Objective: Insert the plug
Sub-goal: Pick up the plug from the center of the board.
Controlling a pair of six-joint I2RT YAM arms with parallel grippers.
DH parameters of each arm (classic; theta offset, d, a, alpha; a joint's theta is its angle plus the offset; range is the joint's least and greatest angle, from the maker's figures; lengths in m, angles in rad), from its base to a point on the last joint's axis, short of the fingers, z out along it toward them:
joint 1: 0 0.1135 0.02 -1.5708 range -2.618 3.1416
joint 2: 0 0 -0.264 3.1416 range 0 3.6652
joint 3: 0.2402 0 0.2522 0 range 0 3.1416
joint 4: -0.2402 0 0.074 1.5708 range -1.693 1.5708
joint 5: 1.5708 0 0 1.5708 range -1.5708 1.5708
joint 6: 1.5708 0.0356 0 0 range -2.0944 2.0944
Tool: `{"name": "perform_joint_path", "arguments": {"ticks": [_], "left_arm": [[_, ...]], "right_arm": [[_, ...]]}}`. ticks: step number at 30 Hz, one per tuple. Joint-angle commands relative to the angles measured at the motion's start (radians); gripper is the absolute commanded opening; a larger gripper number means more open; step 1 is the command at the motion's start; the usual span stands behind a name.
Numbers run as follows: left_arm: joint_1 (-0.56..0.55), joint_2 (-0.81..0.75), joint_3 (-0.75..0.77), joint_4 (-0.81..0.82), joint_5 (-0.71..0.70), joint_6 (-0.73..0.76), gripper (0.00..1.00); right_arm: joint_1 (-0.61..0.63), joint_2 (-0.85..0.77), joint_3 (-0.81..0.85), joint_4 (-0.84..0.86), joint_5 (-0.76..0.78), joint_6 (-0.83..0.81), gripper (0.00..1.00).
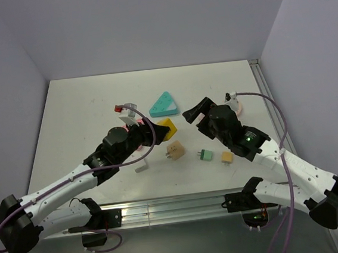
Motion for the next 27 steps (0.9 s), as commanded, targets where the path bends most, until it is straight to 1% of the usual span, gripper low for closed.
{"name": "perform_joint_path", "arguments": {"ticks": [1,2,3,5,6,7,8,9,10,12,13,15,16,18,20,24,25,26,27], "left_arm": [[0.01,-0.077,0.109,-0.192,-0.012,-0.031,0.0],[0.016,-0.082,0.122,-0.225,-0.001,-0.035,0.0],[0.027,-0.093,0.14,-0.248,0.042,-0.042,0.0],[0.077,-0.1,0.148,-0.278,0.106,-0.065,0.0],[0.1,-0.108,0.148,-0.279,0.196,-0.075,0.0],[0.147,-0.11,0.143,-0.274,0.24,-0.098,0.0],[0.171,-0.11,0.145,-0.271,0.292,-0.112,0.0],[0.197,-0.105,0.146,-0.271,0.37,-0.121,0.0],[0.242,-0.1,0.149,-0.272,0.413,-0.143,0.0],[0.281,-0.085,0.155,-0.274,0.476,-0.169,0.0],[0.307,-0.079,0.159,-0.271,0.535,-0.178,0.0],[0.327,-0.056,0.165,-0.257,0.591,-0.215,0.0],[0.339,-0.05,0.163,-0.248,0.641,-0.229,0.0],[0.349,-0.031,0.162,-0.222,0.686,-0.276,0.0],[0.356,-0.019,0.162,-0.188,0.729,-0.304,0.0],[0.375,0.022,0.166,-0.138,0.798,-0.386,0.0],[0.382,0.03,0.166,-0.095,0.817,-0.405,0.0],[0.387,0.041,0.162,-0.067,0.841,-0.428,0.0],[0.392,0.057,0.157,-0.029,0.904,-0.483,0.0]], "right_arm": [[-0.018,-0.095,-0.085,0.112,0.046,-0.238,0.96],[-0.019,-0.11,-0.103,0.178,0.002,-0.281,0.96],[-0.022,-0.129,-0.135,0.206,-0.014,-0.351,0.96],[-0.022,-0.139,-0.154,0.246,-0.034,-0.401,0.96],[-0.024,-0.147,-0.166,0.26,-0.06,-0.453,0.96],[-0.022,-0.147,-0.174,0.289,-0.072,-0.476,0.96],[-0.024,-0.15,-0.189,0.306,-0.083,-0.499,0.95],[-0.024,-0.156,-0.202,0.329,-0.118,-0.549,0.95],[-0.024,-0.162,-0.215,0.385,-0.137,-0.574,0.95],[-0.024,-0.184,-0.267,0.451,-0.199,-0.643,0.94],[-0.025,-0.192,-0.286,0.519,-0.229,-0.665,0.94],[-0.024,-0.225,-0.335,0.583,-0.278,-0.73,0.95],[-0.024,-0.236,-0.347,0.612,-0.321,-0.752,0.95],[-0.022,-0.253,-0.367,0.678,-0.405,-0.815,0.97],[-0.022,-0.256,-0.386,0.74,-0.448,-0.858,0.99],[-0.024,-0.242,-0.39,0.748,-0.49,-0.956,1.0],[-0.022,-0.242,-0.39,0.755,-0.511,-0.975,1.0],[-0.022,-0.239,-0.406,0.772,-0.56,-1.011,1.0],[-0.024,-0.242,-0.415,0.792,-0.6,-1.03,0.98]]}}
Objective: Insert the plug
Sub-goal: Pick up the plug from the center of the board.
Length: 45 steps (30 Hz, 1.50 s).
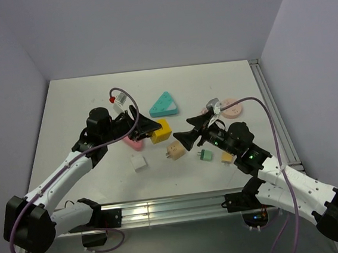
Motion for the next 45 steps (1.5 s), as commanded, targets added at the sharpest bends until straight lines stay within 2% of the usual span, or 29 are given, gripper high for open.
{"name": "perform_joint_path", "arguments": {"ticks": [1,3,6,9,12,15,20,23,26,37,41,45], "left_arm": [[0.022,0.029,0.045,0.204,0.186,-0.151,0.0],[0.026,0.049,0.063,0.232,0.232,-0.181,0.0],[0.026,0.06,0.092,0.179,0.249,-0.17,0.0],[0.027,0.06,0.08,0.221,0.287,-0.213,0.0],[0.026,0.07,0.065,0.264,0.336,-0.245,0.0],[0.026,0.087,0.053,0.286,0.382,-0.256,0.0],[0.026,0.084,0.049,0.275,0.408,-0.238,0.0],[0.024,0.084,0.054,0.215,0.41,-0.198,0.01],[0.024,0.08,0.031,0.263,0.427,-0.227,0.01],[0.016,0.048,-0.016,0.258,0.459,-0.23,0.01],[0.009,0.043,-0.041,0.358,0.479,-0.305,0.01],[-0.005,0.054,-0.026,0.329,0.477,-0.282,0.01]], "right_arm": [[-0.003,-0.007,-0.031,0.139,-0.17,-0.158,0.97],[-0.005,-0.022,-0.051,0.165,-0.212,-0.21,0.94],[-0.005,-0.045,-0.049,0.173,-0.249,-0.266,0.88],[-0.003,-0.033,-0.029,0.161,-0.302,-0.287,0.89],[-0.005,0.01,0.009,0.136,-0.374,-0.293,0.97],[-0.005,0.042,0.035,0.136,-0.42,-0.29,1.0],[-0.005,0.05,0.037,0.182,-0.448,-0.286,1.0],[-0.003,0.072,0.064,0.173,-0.483,-0.286,1.0],[-0.005,0.101,0.101,0.155,-0.511,-0.292,1.0],[-0.003,0.21,0.193,0.097,-0.613,-0.346,0.99],[0.001,0.237,0.202,0.092,-0.654,-0.349,0.98],[0.003,0.243,0.198,0.103,-0.661,-0.344,0.95]]}}
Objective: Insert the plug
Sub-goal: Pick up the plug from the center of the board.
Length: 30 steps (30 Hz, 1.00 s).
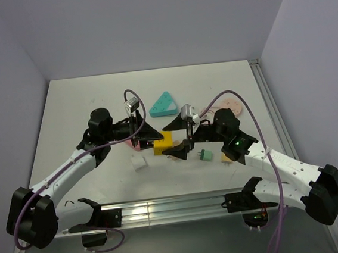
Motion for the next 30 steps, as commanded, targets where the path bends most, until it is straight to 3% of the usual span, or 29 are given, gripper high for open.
{"name": "perform_joint_path", "arguments": {"ticks": [1,4,9,11,15,21,22,24,25,26,28,30], "left_arm": [[-0.015,-0.021,0.015,0.09,0.038,-0.015,0.01],[-0.023,-0.009,0.001,0.142,0.05,-0.054,0.01],[-0.033,0.008,-0.01,0.195,0.053,-0.086,0.02],[-0.032,0.01,-0.014,0.188,0.046,-0.083,0.05],[-0.032,0.021,-0.019,0.2,0.037,-0.083,0.14],[-0.032,0.019,-0.024,0.187,0.021,-0.072,0.41],[-0.032,0.013,-0.024,0.167,0.011,-0.058,0.51],[-0.023,-0.001,-0.022,0.123,-0.019,-0.025,0.6],[-0.015,-0.028,-0.014,0.028,-0.04,0.036,0.74],[0.002,-0.041,-0.004,-0.035,-0.099,0.078,0.8],[0.019,-0.07,0.03,-0.17,-0.143,0.173,0.89],[0.048,-0.079,0.042,-0.216,-0.175,0.207,0.92]], "right_arm": [[0.002,0.003,0.049,0.009,-0.041,-0.015,0.91],[0.005,0.022,0.071,-0.02,-0.049,-0.017,0.85],[0.005,0.022,0.06,0.002,-0.037,0.002,0.56],[0.005,0.015,0.046,0.029,-0.014,0.018,0.38],[0.005,0.015,0.057,0.026,-0.021,0.018,0.23],[0.005,0.037,0.072,0.019,-0.035,0.068,0.16],[0.005,0.041,0.074,0.017,-0.029,0.071,0.15],[0.005,0.045,0.082,0.006,-0.023,0.08,0.13],[0.005,0.048,0.083,0.002,-0.009,0.084,0.13],[0.005,0.049,0.086,-0.003,0.018,0.087,0.12],[0.005,0.057,0.094,-0.023,0.049,0.087,0.09],[0.005,0.061,0.098,-0.032,0.089,0.097,0.08]]}}
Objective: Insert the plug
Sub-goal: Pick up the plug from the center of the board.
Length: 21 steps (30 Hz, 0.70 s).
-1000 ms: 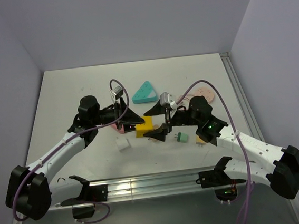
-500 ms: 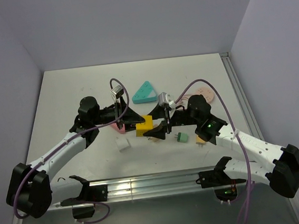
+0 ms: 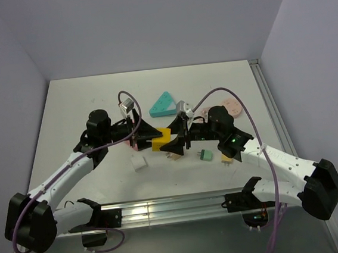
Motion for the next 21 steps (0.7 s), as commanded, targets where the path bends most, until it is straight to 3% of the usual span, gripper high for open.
{"name": "perform_joint_path", "arguments": {"ticks": [1,7,11,17,21], "left_arm": [[0.045,-0.052,0.063,-0.141,-0.087,0.159,0.94],[0.154,-0.106,0.058,-0.28,-0.181,0.263,0.98],[0.221,-0.172,0.069,-0.437,-0.409,0.391,0.98],[0.227,-0.247,0.0,-0.398,-0.71,0.444,0.98],[0.229,-0.186,0.026,-0.365,-0.805,0.466,0.98]], "right_arm": [[-0.002,0.006,0.062,0.013,0.079,0.026,0.07],[-0.002,0.013,0.089,-0.036,0.167,0.066,0.04],[-0.003,0.039,0.196,-0.183,0.287,0.118,0.0],[-0.002,0.052,0.278,-0.341,0.398,0.261,0.0],[-0.002,0.046,0.336,-0.467,0.464,0.359,0.0]]}}
